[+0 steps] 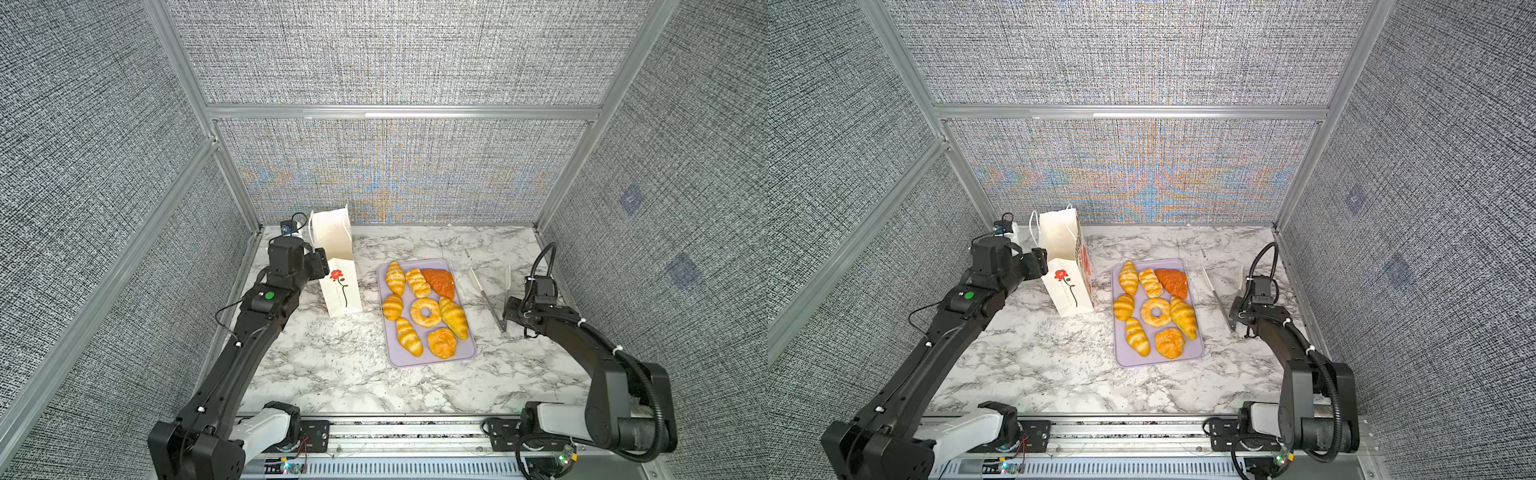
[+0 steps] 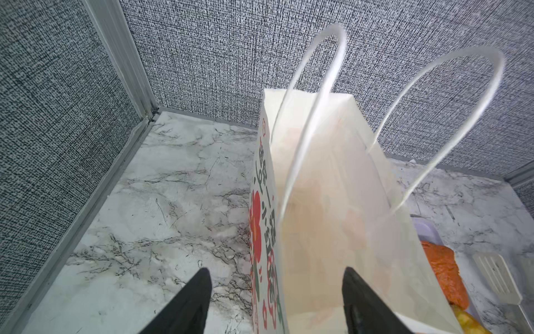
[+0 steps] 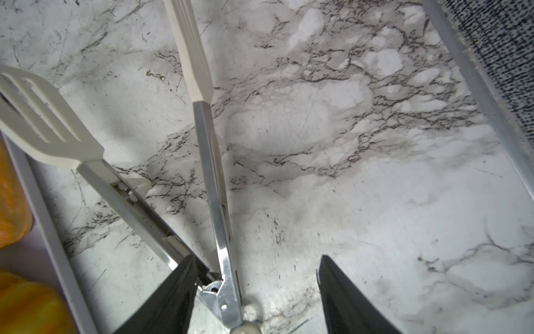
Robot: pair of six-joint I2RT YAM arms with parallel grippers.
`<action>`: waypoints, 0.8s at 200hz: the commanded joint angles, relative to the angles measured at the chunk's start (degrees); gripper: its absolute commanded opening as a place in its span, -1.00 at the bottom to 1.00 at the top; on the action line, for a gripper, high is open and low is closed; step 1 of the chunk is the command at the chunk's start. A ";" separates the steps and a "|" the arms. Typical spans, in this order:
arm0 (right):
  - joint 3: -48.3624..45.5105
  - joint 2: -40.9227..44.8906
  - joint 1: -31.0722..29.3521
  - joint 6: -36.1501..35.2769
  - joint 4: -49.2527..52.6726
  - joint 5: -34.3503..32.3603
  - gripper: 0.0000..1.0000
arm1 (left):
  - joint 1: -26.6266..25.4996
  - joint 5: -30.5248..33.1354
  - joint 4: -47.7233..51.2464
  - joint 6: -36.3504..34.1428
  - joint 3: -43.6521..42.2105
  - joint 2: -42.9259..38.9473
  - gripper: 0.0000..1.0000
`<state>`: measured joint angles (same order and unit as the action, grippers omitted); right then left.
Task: Place the fake bread into the paper bag
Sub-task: 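Close the right gripper on the tongs' handle while the left gripper draws back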
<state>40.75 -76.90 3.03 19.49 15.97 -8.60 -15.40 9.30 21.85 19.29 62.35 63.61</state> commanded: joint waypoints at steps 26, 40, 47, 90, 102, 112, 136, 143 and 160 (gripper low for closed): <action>2.74 -5.62 0.00 0.19 -1.79 1.45 0.24 | -1.43 2.45 -2.46 0.57 -2.40 -5.61 0.59; 3.79 -7.03 0.01 -0.06 -1.64 2.08 0.18 | -3.58 4.27 -2.89 0.58 -3.16 -6.70 0.59; 4.20 -7.59 -0.02 0.01 -1.76 2.59 0.15 | -4.60 5.17 -3.43 0.57 -3.72 -7.17 0.59; 6.55 -11.10 0.04 0.31 -0.53 3.54 0.05 | -10.35 9.83 -6.47 0.85 -5.75 -9.60 0.59; 7.85 -12.83 0.02 0.22 0.63 3.59 -0.03 | -11.94 11.12 -6.86 0.58 -5.58 -9.92 0.58; 8.70 -13.98 -0.03 0.05 1.44 3.68 -0.10 | -13.57 12.61 -6.90 0.16 -5.48 -10.08 0.59; 10.03 -16.10 0.04 0.00 2.80 4.50 -0.26 | -17.26 15.70 -7.95 -1.20 -5.68 -10.23 0.59; 10.13 -16.26 0.03 -0.23 2.80 4.85 -0.28 | -18.27 16.37 -8.59 -1.57 -5.96 -10.21 0.58; 10.10 -16.34 -0.02 -0.68 2.52 5.69 -0.30 | -20.68 17.88 -9.93 -2.78 -6.27 -9.77 0.58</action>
<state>50.46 -93.03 3.05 19.22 17.23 -4.05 -33.63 23.20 15.57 18.74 56.29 53.52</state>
